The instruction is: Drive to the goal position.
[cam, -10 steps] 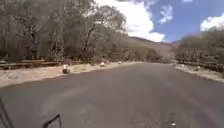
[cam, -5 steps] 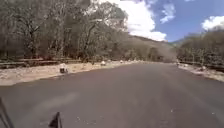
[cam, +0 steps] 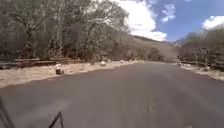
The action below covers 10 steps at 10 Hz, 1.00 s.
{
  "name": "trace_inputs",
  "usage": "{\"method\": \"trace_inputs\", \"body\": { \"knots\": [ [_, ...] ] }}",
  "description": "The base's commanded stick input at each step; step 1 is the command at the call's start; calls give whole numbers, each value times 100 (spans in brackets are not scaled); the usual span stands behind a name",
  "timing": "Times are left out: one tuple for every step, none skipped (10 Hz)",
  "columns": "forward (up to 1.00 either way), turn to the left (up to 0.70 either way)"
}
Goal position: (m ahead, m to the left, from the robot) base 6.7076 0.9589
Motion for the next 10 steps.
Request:
{"method": "trace_inputs", "body": {
  "knots": [
    [70,0],
    [70,0],
    [70,0],
    [70,0],
    [70,0],
    [70,0],
    [70,0],
    [70,0],
    [70,0],
    [70,0]
  ]
}}
